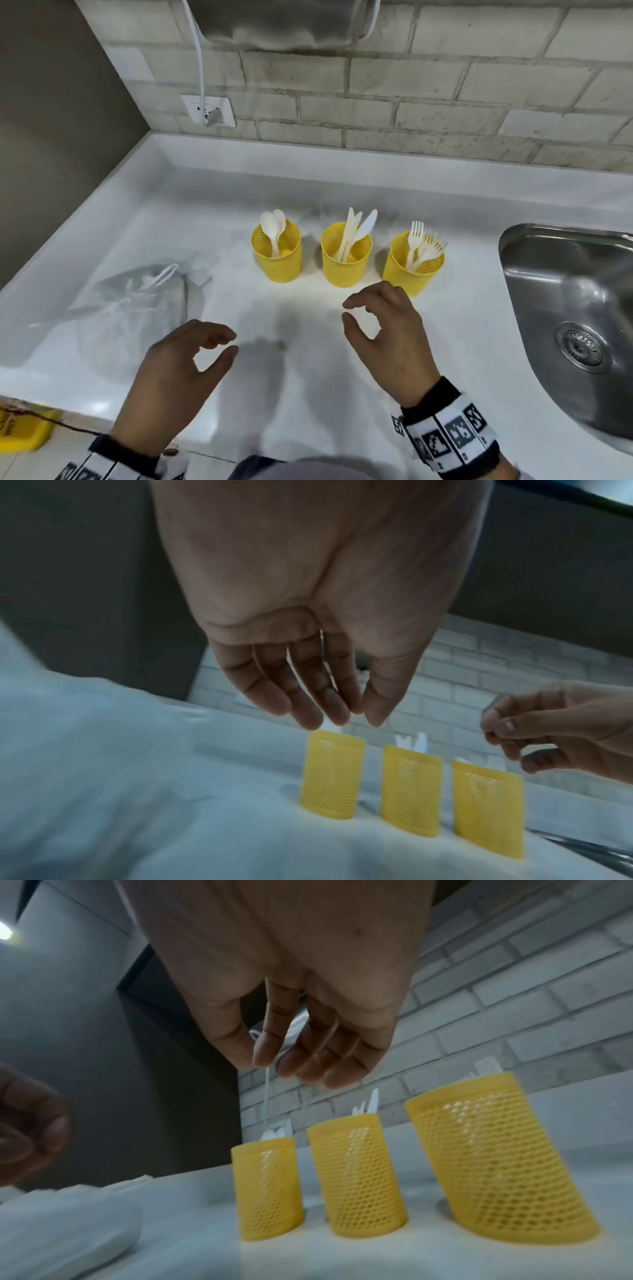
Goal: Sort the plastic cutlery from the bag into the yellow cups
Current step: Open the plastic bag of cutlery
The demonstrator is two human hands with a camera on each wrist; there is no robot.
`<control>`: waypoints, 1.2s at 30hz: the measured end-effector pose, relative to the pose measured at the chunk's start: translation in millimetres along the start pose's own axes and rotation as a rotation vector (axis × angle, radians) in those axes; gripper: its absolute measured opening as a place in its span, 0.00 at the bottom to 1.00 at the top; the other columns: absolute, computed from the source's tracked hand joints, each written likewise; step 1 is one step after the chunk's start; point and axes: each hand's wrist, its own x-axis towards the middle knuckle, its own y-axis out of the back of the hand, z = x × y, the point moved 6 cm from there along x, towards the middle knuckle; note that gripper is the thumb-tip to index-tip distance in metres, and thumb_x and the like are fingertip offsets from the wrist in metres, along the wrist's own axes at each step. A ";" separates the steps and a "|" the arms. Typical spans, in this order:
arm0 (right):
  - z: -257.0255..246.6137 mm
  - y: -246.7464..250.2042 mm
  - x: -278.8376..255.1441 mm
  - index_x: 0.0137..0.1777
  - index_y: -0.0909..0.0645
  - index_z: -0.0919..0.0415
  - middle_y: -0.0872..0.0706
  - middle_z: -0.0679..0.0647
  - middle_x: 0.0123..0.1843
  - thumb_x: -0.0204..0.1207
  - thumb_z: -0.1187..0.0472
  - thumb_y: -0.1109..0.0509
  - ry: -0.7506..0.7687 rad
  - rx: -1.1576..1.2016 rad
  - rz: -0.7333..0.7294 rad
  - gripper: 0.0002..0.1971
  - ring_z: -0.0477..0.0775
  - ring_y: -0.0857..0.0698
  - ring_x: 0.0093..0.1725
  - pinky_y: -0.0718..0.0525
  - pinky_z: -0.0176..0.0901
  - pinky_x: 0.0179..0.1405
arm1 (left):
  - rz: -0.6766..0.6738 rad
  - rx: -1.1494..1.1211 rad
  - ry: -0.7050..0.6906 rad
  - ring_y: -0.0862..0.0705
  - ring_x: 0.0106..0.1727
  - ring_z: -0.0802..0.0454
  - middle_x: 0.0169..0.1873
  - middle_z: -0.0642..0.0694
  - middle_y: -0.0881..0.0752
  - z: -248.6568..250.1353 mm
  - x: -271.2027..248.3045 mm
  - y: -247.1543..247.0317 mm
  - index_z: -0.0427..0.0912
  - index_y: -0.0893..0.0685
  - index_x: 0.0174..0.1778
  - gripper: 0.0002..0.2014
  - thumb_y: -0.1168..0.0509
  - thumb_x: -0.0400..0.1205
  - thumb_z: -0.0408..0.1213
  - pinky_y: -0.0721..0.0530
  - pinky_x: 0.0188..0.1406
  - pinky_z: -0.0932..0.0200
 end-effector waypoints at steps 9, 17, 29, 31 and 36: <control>-37.1 -124.3 -12.6 0.70 0.22 0.45 0.21 0.39 0.61 0.80 0.55 0.28 -0.144 0.078 -0.381 0.19 0.41 0.19 0.53 0.22 0.29 0.50 | 0.157 0.087 0.234 0.15 0.48 0.57 0.54 0.52 0.19 -138.2 -28.5 75.5 0.51 0.13 0.62 0.18 0.20 0.77 0.38 0.17 0.45 0.60; -89.5 -224.0 1.5 0.77 0.27 0.51 0.26 0.44 0.70 0.82 0.56 0.29 -0.148 0.103 -0.486 0.24 0.43 0.21 0.62 0.20 0.36 0.61 | 0.230 -0.016 0.358 0.21 0.66 0.40 0.61 0.48 0.29 -225.2 -6.2 97.5 0.49 0.25 0.72 0.24 0.26 0.82 0.48 0.18 0.67 0.34; -112.0 -306.8 27.4 0.84 0.33 0.50 0.18 0.55 0.72 0.75 0.49 0.28 -0.362 0.174 -0.543 0.36 0.60 0.14 0.63 0.18 0.56 0.69 | -0.004 -0.294 0.391 0.17 0.67 0.52 0.65 0.56 0.14 -233.2 37.1 83.4 0.56 0.21 0.73 0.19 0.32 0.86 0.47 0.20 0.64 0.51; -110.3 -304.9 25.7 0.81 0.30 0.50 0.16 0.54 0.68 0.73 0.48 0.28 -0.384 0.192 -0.522 0.35 0.58 0.13 0.61 0.16 0.55 0.67 | -0.023 -0.293 0.384 0.15 0.64 0.50 0.62 0.54 0.13 -226.0 38.2 78.8 0.55 0.19 0.70 0.18 0.31 0.84 0.46 0.19 0.60 0.49; -97.4 -286.2 15.3 0.78 0.26 0.54 0.15 0.56 0.66 0.78 0.58 0.24 -0.418 0.205 -0.475 0.28 0.56 0.12 0.56 0.17 0.42 0.59 | -0.059 -0.251 0.318 0.14 0.61 0.48 0.60 0.51 0.12 -209.7 40.1 63.0 0.51 0.19 0.69 0.19 0.28 0.81 0.44 0.16 0.62 0.47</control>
